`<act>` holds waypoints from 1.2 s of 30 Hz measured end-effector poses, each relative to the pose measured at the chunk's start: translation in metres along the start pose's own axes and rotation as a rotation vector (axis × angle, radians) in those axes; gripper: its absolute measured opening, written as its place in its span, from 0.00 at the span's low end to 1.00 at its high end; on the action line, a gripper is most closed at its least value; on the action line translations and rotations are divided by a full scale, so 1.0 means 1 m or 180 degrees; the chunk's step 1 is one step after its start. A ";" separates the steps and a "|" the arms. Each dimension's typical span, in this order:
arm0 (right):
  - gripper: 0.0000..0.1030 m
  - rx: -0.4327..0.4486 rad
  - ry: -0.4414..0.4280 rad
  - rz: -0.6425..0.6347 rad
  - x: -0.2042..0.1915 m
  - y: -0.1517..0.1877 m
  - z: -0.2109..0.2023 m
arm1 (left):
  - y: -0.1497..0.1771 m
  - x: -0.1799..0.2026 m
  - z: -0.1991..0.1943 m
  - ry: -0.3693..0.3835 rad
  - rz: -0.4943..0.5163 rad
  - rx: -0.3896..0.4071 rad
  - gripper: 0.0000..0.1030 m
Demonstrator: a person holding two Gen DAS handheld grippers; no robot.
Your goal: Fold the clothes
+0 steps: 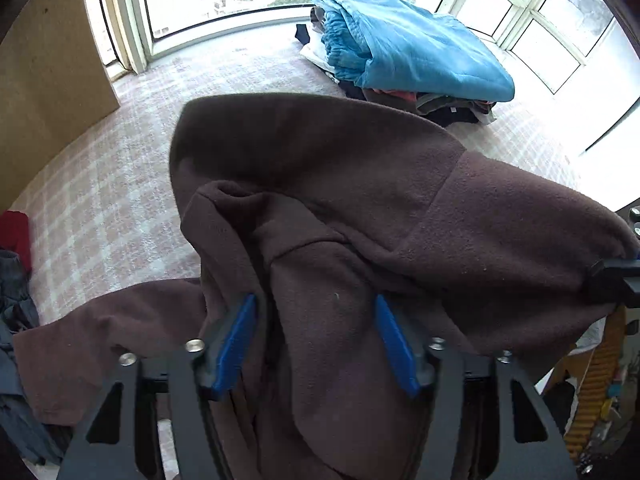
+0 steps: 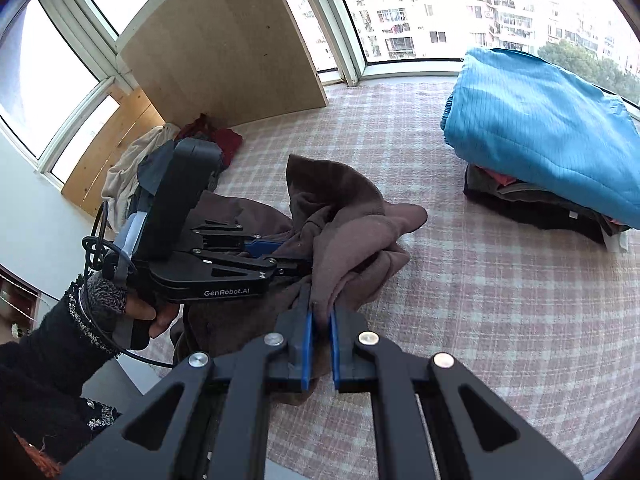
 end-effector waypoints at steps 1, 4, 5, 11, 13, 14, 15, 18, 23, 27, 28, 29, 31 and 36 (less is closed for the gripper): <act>0.07 0.0021 -0.0014 0.0026 0.003 -0.001 -0.002 | 0.003 -0.002 -0.002 0.0069 -0.0045 0.0049 0.25; 0.07 0.0078 -0.0075 0.0096 0.008 -0.005 -0.011 | 0.023 -0.010 -0.022 0.0139 -0.0184 0.0177 0.07; 0.07 0.0099 -0.0069 0.0107 0.008 -0.005 -0.015 | 0.034 -0.013 -0.035 0.0102 -0.0233 0.0212 0.03; 0.07 0.0180 -0.0100 -0.0038 -0.008 0.001 -0.039 | 0.103 -0.035 -0.114 -0.0115 -0.0524 0.0421 0.02; 0.07 0.0101 -0.0131 -0.0129 -0.017 0.013 -0.046 | 0.127 -0.042 -0.140 -0.0187 -0.0621 0.0491 0.02; 0.07 0.0052 -0.0166 -0.0126 -0.020 0.022 -0.046 | 0.138 -0.046 -0.154 -0.0224 -0.0669 0.0525 0.02; 0.07 -0.0017 -0.0206 -0.0100 -0.022 0.033 -0.043 | 0.150 -0.049 -0.167 -0.0260 -0.0718 0.0560 0.02; 0.07 -0.0316 -0.0088 -0.0164 -0.026 0.072 -0.010 | 0.185 -0.060 -0.207 -0.0369 -0.0863 0.0664 0.02; 0.07 -0.0482 0.0278 -0.0215 -0.015 0.096 0.037 | 0.252 -0.054 -0.184 -0.0181 -0.1223 0.0474 0.02; 0.07 -0.0182 0.0759 -0.0148 0.022 0.052 0.037 | 0.275 -0.028 -0.145 0.0092 -0.1340 0.0367 0.02; 0.07 -0.0113 0.0877 -0.0123 0.032 0.041 0.037 | 0.266 -0.019 -0.144 0.0141 -0.1256 0.0421 0.02; 0.08 -0.0091 0.0979 -0.0031 0.042 0.031 0.035 | 0.255 -0.009 -0.143 0.0204 -0.1150 0.0490 0.02; 0.13 -0.0040 0.1187 0.0156 0.062 0.011 0.030 | 0.224 0.019 -0.146 0.0385 -0.0837 0.0698 0.02; 0.24 0.0245 0.1265 0.0619 0.050 0.040 -0.022 | 0.149 0.091 -0.122 0.0807 -0.0029 0.0925 0.02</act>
Point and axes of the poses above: each gripper's, at about its wrist camera, not at the fingertips, and z roughly the way its jaws point, x to its right, y to its underside, the point moved 4 cm from there along z, roughly the way its jaws point, and after that the axes turned 15 degrees about z, right-handed, at the moved point
